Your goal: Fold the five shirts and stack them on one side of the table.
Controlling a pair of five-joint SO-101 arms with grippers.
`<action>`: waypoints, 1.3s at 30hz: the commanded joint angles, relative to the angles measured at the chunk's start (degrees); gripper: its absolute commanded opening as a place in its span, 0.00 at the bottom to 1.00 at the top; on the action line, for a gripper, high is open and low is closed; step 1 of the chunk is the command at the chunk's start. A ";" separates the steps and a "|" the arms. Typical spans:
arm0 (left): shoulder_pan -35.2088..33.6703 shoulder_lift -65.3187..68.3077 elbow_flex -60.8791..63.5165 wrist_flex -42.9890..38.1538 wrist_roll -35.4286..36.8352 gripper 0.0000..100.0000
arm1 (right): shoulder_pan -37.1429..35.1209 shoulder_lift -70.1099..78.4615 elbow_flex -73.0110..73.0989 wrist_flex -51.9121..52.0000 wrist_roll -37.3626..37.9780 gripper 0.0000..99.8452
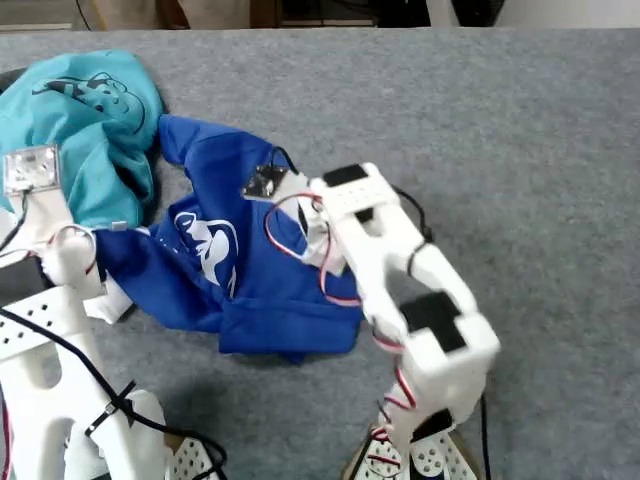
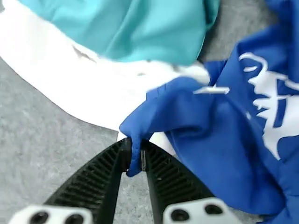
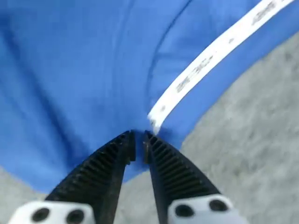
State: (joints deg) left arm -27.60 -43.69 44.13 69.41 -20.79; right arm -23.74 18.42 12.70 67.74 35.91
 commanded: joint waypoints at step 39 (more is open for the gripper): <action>-0.26 -0.92 4.75 -2.46 -0.18 0.02 | 18.68 9.01 -76.53 34.73 9.32 0.05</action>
State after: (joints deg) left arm -27.96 -43.69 49.14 67.56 -20.70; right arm -5.71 41.01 -73.80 101.49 41.54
